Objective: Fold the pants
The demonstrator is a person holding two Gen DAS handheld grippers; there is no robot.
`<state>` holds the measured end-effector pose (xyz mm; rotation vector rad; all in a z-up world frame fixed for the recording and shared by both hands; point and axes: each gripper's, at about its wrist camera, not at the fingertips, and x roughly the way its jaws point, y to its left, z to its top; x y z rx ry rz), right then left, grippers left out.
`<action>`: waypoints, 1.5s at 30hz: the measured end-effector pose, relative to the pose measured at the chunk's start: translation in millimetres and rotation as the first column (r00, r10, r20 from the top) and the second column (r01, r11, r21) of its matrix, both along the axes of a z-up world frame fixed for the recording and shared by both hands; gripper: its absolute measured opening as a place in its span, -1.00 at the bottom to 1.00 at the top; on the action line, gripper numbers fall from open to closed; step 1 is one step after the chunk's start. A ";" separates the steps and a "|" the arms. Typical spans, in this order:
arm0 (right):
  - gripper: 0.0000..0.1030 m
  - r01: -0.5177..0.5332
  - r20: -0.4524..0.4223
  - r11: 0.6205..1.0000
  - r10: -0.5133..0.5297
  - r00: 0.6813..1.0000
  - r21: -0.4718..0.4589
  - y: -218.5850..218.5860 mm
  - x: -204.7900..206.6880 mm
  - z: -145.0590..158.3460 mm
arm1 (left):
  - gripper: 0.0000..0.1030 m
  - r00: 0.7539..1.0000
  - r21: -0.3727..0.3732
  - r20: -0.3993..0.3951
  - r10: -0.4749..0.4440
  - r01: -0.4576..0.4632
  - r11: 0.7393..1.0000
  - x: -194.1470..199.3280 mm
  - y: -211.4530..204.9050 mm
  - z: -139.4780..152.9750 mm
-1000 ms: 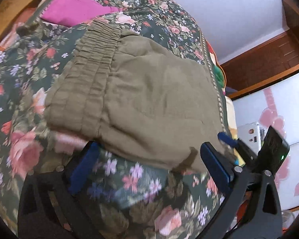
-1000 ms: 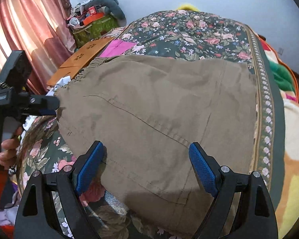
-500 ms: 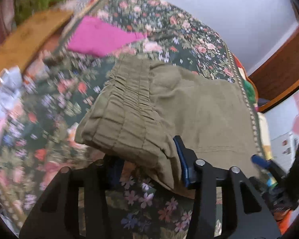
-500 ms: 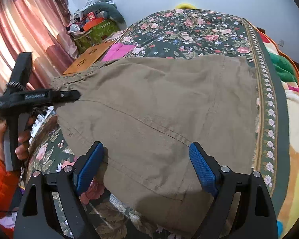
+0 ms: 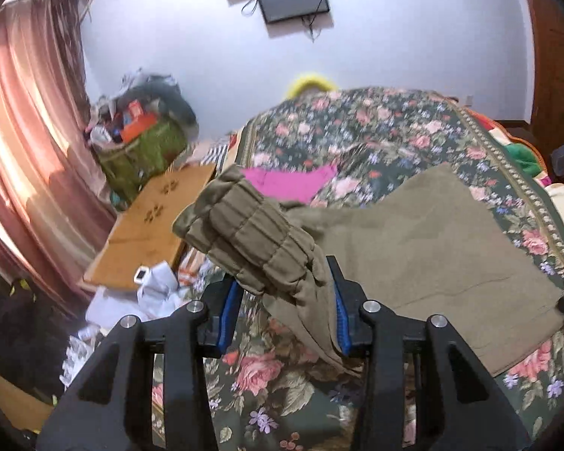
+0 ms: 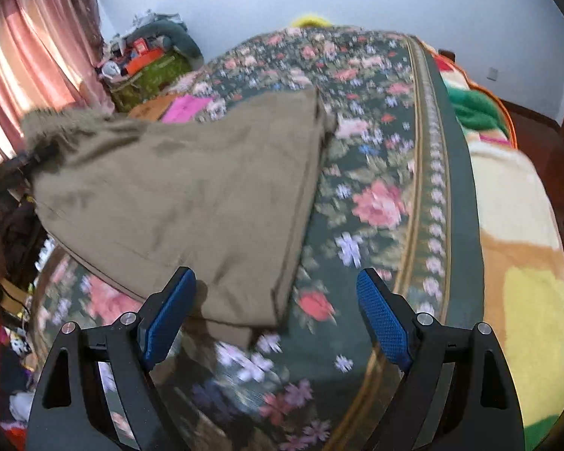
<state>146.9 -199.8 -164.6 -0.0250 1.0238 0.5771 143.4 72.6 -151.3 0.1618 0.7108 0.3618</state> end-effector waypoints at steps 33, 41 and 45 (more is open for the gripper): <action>0.65 0.023 -0.017 0.997 -0.022 1.000 0.074 -9.6 -2.3 -8.9 | -0.42 0.852 -0.433 -0.115 -0.511 0.420 0.797 55.7 -142.5 10.7; 0.65 0.029 -0.016 0.997 -0.028 0.999 0.071 -10.8 -2.2 -8.3 | 0.47 0.844 -0.412 -0.064 -0.532 0.464 0.784 43.3 -145.1 25.3; 0.65 0.034 -0.008 0.997 -0.034 0.999 0.073 -11.9 -3.2 -4.7 | 0.56 0.861 -0.359 -0.060 -0.504 0.453 0.816 48.7 -135.7 31.8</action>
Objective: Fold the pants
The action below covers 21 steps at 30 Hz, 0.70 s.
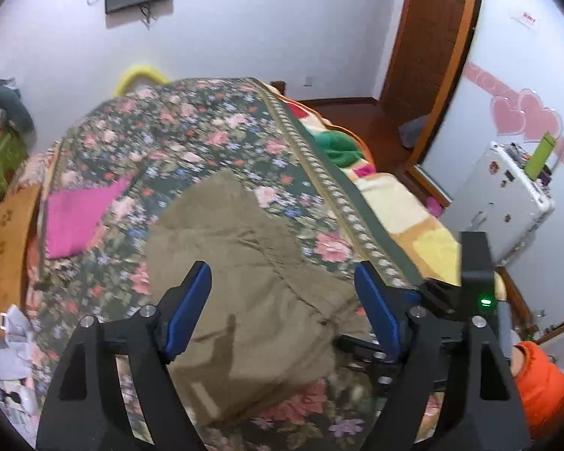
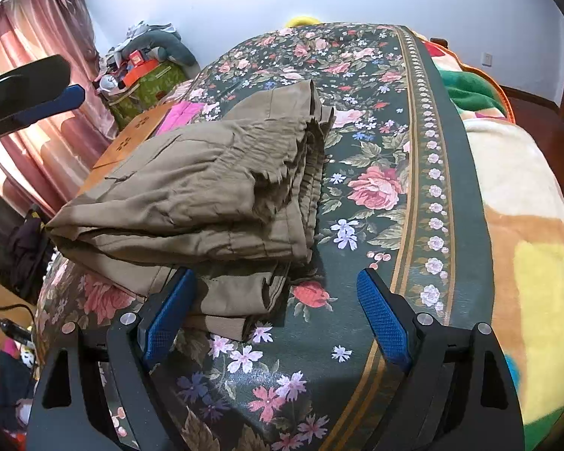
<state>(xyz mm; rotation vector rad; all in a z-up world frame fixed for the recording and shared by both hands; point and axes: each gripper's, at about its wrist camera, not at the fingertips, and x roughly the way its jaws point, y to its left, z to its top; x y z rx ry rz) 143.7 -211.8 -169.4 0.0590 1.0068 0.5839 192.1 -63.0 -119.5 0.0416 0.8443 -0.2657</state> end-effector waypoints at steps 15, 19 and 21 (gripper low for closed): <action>0.66 0.075 0.078 0.997 -0.075 0.994 0.007 -21.4 0.5 29.3 | 0.69 0.972 0.133 -0.142 0.187 -0.169 0.977 117.3 93.9 -45.1; 0.66 0.098 0.087 0.995 -0.098 0.991 0.007 -25.3 3.8 32.8 | 0.73 0.953 0.196 -0.206 0.221 -0.181 0.964 153.7 101.5 -72.8; 0.66 0.108 0.087 0.994 -0.108 0.990 0.003 -26.5 6.4 33.2 | 0.73 0.943 0.207 -0.248 0.223 -0.173 0.963 168.4 102.1 -87.7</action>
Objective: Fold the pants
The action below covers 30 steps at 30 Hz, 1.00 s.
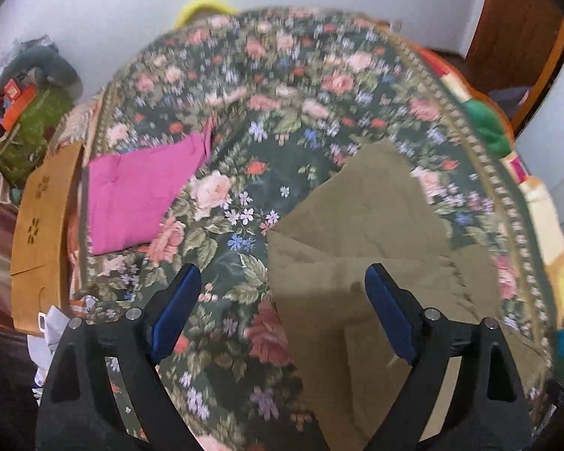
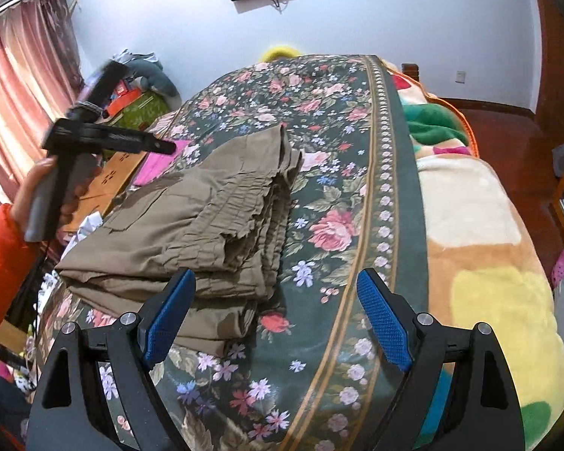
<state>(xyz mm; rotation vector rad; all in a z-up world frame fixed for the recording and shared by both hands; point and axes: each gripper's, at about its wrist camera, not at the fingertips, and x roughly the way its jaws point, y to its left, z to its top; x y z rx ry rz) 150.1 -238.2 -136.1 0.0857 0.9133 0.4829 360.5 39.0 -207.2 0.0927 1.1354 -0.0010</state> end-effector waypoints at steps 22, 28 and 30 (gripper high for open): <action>0.66 0.016 0.011 1.000 -0.016 1.000 -0.004 2.0 -5.0 8.9 | 1.00 0.990 0.013 -0.144 0.001 0.001 1.000 -26.6 18.1 -68.1; 0.66 -0.002 0.041 1.000 0.002 0.999 -0.004 5.6 -13.8 17.4 | 1.00 0.992 -0.023 -0.121 0.031 -0.034 0.999 -77.4 34.1 -51.7; 0.66 -0.006 0.042 1.000 0.006 0.999 0.000 6.7 -15.3 17.1 | 1.00 0.993 -0.042 -0.112 0.038 -0.043 0.998 -94.7 37.5 -47.0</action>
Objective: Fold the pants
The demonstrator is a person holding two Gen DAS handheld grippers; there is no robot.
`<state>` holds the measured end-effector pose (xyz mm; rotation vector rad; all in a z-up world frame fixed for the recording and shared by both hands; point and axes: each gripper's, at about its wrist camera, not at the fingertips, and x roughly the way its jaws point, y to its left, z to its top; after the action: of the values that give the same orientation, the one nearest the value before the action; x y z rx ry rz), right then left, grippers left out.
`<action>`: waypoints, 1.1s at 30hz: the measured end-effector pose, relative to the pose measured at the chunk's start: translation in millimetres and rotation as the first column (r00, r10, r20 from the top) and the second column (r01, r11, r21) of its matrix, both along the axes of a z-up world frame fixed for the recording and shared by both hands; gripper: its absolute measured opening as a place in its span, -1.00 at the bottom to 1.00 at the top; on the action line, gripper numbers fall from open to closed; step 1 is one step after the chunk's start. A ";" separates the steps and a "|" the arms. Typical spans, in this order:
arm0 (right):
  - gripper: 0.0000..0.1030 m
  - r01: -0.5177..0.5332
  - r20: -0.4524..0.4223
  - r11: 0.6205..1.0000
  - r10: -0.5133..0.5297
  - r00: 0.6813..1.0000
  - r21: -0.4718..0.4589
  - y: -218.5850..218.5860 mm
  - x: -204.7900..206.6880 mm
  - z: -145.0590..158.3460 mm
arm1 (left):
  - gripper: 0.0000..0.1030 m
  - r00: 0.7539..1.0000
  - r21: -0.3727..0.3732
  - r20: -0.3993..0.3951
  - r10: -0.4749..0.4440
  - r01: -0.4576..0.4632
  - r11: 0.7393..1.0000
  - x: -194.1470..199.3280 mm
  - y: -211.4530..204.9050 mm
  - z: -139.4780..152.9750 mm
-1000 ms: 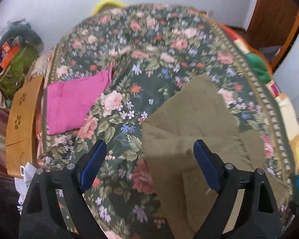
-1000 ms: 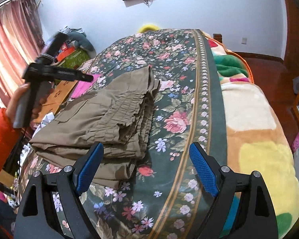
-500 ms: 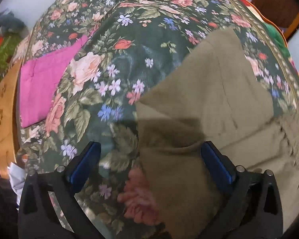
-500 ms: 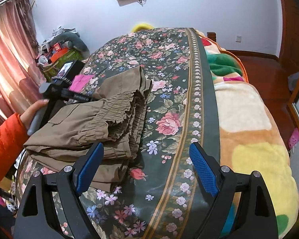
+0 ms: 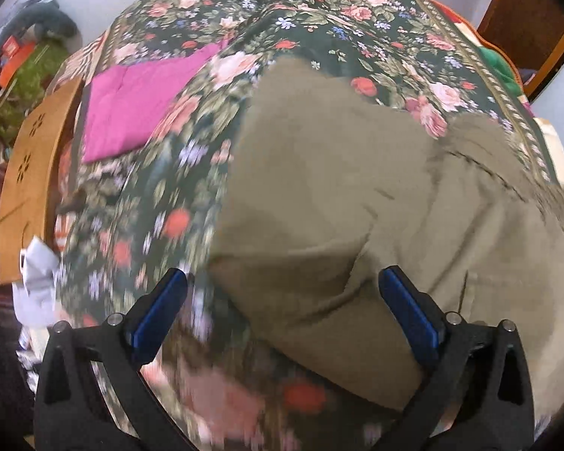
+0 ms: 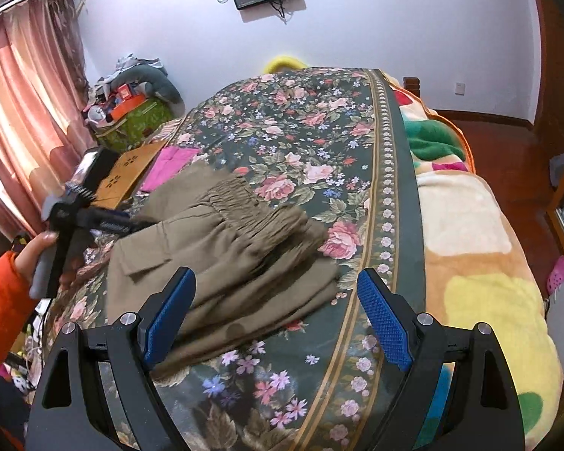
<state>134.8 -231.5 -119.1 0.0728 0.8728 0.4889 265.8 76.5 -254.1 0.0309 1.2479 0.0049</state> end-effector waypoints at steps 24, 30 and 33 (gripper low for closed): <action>-0.17 -0.120 -0.093 0.992 0.116 0.989 -0.036 26.0 -5.0 -43.0 | 1.00 0.972 -0.140 0.176 0.157 -0.133 0.981 -107.0 27.7 27.4; -0.17 -0.108 -0.106 0.994 0.106 0.989 -0.016 22.9 -3.3 -45.8 | 1.00 0.959 0.003 0.212 0.187 -0.192 0.981 -115.4 35.0 27.3; -0.17 -0.107 -0.108 0.994 0.105 0.989 -0.013 23.5 -3.1 -46.2 | 0.92 0.962 -0.067 0.173 0.211 -0.202 0.977 -121.7 54.6 22.4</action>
<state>131.7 -208.1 -165.2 0.0352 0.9899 0.5805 144.1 131.1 -231.7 -0.1395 1.0653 0.1554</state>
